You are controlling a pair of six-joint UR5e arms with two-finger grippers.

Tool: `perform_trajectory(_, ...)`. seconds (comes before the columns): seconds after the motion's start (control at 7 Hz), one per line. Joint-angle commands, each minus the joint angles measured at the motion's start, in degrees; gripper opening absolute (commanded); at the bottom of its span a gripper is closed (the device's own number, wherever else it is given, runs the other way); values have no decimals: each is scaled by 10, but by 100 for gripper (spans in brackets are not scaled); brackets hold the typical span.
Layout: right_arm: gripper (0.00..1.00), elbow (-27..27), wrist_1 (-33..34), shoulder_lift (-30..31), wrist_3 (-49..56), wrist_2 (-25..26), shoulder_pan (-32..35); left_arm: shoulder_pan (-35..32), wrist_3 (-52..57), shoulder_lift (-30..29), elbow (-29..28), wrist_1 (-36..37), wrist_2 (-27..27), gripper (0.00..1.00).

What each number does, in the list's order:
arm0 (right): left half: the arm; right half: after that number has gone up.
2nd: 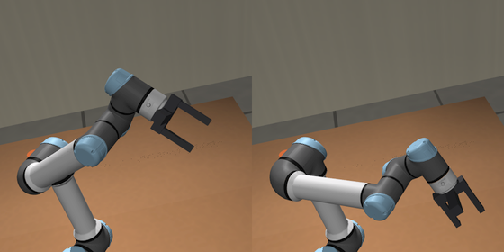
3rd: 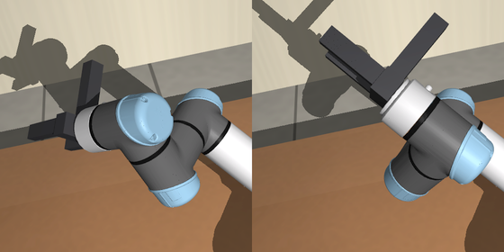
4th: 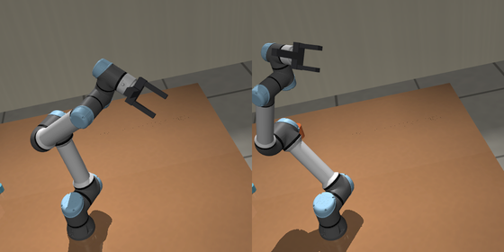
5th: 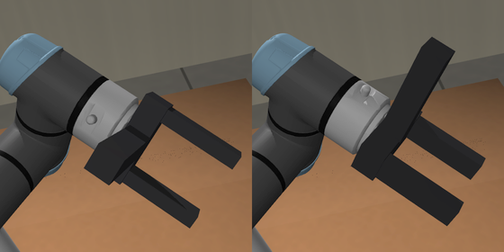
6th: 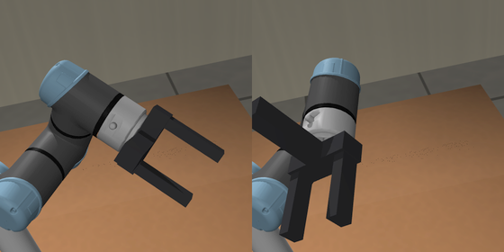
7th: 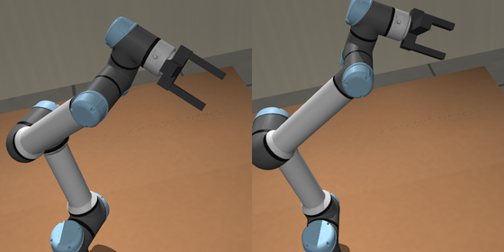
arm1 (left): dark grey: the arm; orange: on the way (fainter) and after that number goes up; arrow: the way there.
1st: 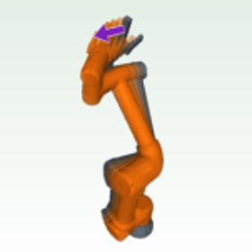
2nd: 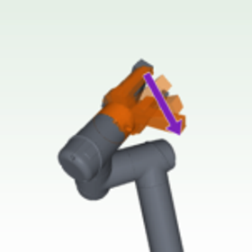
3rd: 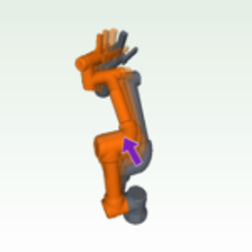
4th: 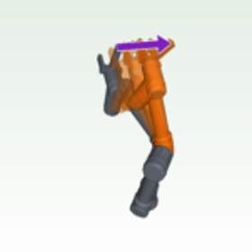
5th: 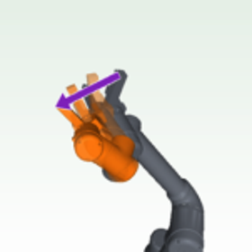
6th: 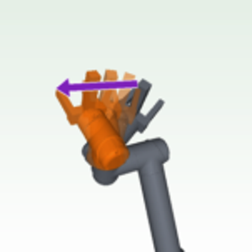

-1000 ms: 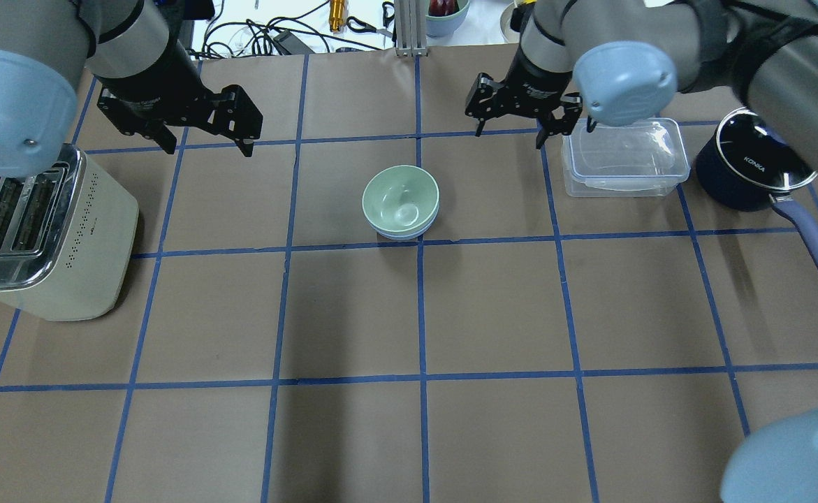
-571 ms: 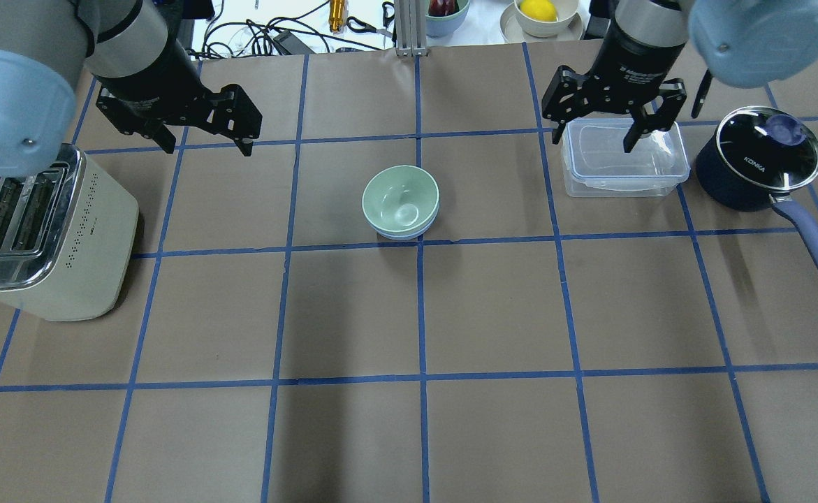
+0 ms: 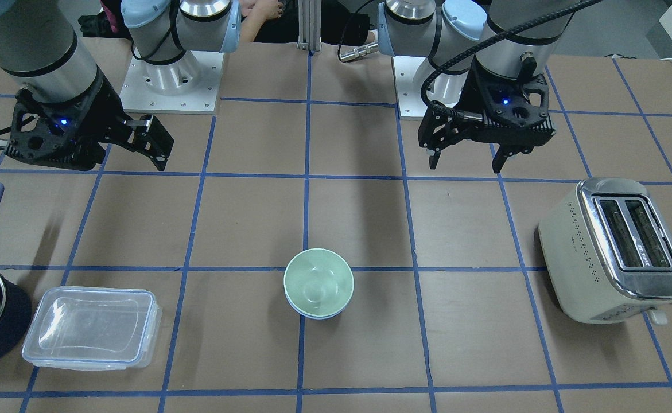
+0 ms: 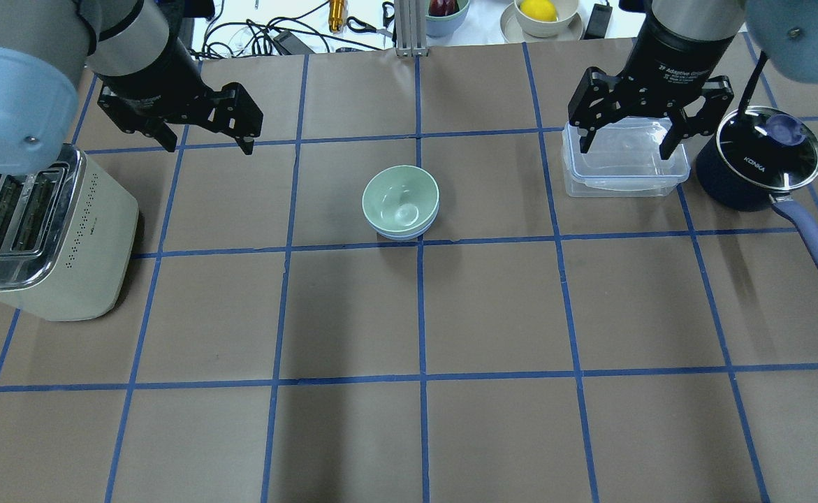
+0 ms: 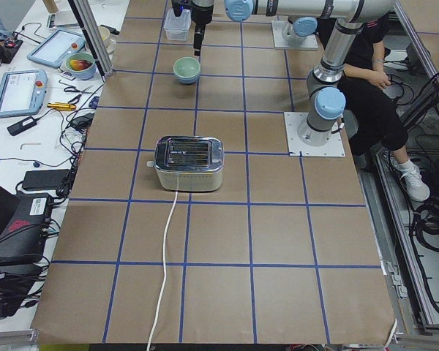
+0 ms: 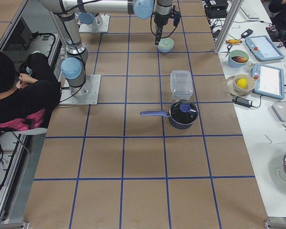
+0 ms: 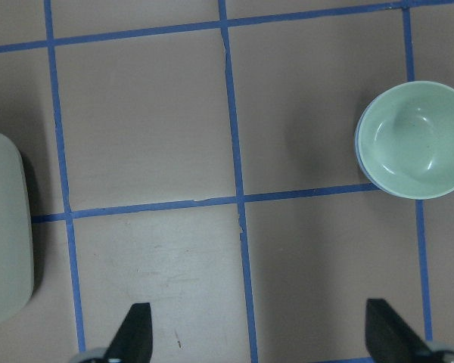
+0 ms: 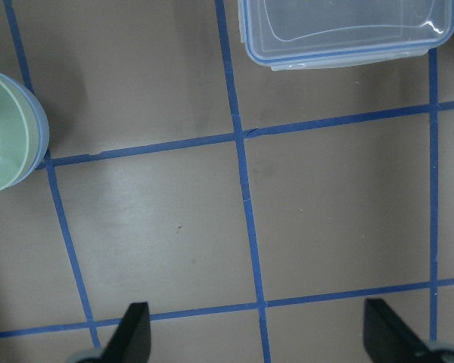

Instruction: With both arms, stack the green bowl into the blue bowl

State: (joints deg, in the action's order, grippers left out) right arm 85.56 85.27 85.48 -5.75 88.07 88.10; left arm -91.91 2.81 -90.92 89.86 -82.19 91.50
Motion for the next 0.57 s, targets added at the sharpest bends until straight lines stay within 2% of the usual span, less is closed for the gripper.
perform_trajectory(0.0, 100, 0, -12, 8, -1, 2, 1, 0, 0, 2, 0, -1, 2, 100)
perform_trajectory(0.43, 100, 0, -12, 8, -5, -2, 1, -1, 0, 1, 2, -1, 1, 100)
